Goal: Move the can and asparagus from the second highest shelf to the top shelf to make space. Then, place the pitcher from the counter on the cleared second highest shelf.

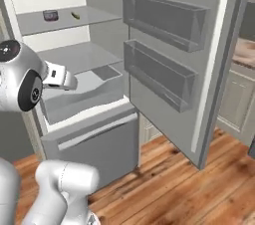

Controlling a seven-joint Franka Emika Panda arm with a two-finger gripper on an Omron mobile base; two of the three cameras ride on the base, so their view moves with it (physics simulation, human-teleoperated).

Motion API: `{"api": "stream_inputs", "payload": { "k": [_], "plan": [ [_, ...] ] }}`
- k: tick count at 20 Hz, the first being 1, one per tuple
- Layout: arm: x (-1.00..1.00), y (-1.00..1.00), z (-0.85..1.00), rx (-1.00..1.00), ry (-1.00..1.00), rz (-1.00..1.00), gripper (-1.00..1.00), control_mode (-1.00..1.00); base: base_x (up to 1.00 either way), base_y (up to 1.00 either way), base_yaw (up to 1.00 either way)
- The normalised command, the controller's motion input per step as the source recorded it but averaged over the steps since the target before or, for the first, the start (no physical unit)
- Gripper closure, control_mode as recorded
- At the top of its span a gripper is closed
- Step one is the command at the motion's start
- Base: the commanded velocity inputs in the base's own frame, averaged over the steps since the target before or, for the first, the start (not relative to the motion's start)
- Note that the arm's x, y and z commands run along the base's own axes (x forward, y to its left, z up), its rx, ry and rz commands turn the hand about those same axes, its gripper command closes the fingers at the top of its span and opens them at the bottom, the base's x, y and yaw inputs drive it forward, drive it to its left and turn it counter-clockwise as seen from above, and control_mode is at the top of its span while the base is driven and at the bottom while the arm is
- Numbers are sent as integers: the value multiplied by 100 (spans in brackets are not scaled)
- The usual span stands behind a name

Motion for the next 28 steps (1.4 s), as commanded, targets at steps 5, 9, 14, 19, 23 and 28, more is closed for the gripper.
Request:
{"api": "stream_inputs", "payload": {
  "k": [5,9,14,19,23,28],
  "plan": [
    [0,0,0,0,0,0,-100,100,-6,-32,-61],
    [0,0,0,0,0,0,-100,100,0,-40,-66],
    [0,0,0,0,0,0,-100,100,0,-24,-69],
    [0,0,0,0,0,0,-100,100,0,-21,-70],
    [0,0,0,0,0,0,-100,100,8,-17,-67],
    [0,0,0,0,0,0,-100,100,28,-13,-60]
  ]
}}
